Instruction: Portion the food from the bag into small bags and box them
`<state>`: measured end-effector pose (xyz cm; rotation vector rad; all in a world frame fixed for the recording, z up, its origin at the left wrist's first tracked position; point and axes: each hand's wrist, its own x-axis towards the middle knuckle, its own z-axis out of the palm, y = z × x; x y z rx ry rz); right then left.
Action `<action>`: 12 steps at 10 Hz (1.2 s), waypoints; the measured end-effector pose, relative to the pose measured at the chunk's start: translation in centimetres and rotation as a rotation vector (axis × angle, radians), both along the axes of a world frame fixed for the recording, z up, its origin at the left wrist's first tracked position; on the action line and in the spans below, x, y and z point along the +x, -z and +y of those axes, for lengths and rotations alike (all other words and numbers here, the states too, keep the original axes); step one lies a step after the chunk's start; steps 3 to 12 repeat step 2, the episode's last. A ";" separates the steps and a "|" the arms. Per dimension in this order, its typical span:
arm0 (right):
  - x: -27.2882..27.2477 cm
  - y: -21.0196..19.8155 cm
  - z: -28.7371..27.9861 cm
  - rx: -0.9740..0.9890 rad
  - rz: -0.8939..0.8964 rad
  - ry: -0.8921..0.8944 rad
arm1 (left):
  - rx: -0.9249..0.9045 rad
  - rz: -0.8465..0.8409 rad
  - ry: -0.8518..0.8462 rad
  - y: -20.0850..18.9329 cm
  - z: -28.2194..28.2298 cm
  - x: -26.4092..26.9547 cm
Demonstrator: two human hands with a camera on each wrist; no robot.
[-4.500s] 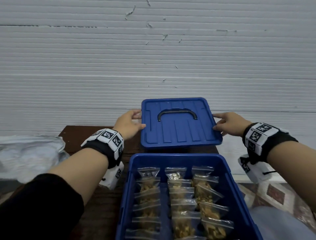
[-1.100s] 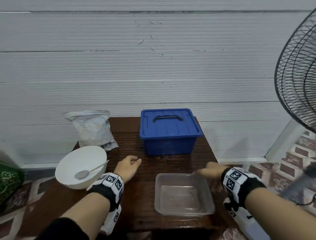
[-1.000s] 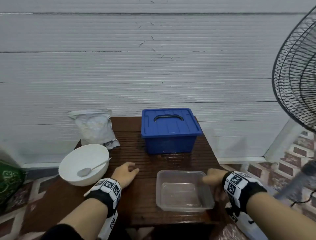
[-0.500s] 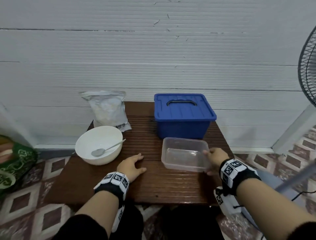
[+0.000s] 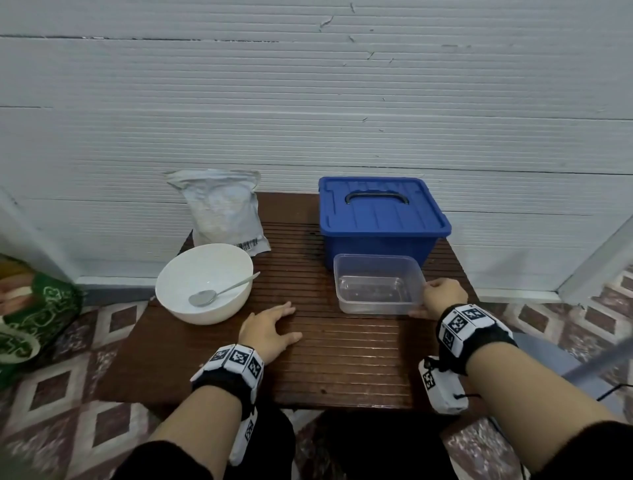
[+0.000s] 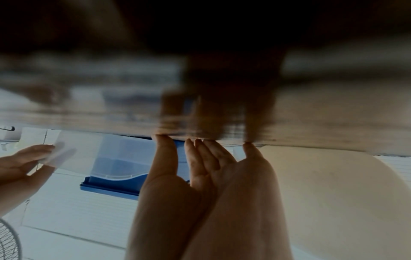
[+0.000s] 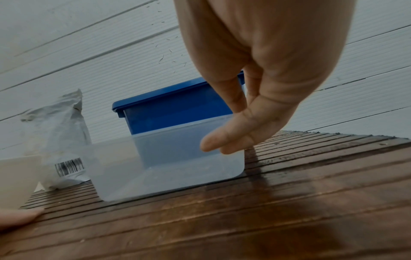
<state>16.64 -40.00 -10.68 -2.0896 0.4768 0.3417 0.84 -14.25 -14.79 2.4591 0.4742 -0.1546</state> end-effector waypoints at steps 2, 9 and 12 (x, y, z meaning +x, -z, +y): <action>-0.4 0.2 -0.3 -0.030 -0.021 0.033 | -0.002 -0.023 -0.018 0.0 0.1 0.0; -0.4 0.2 -0.3 -0.030 -0.021 0.033 | -0.002 -0.023 -0.018 0.0 0.1 0.0; -0.4 0.2 -0.3 -0.030 -0.021 0.033 | -0.002 -0.023 -0.018 0.0 0.1 0.0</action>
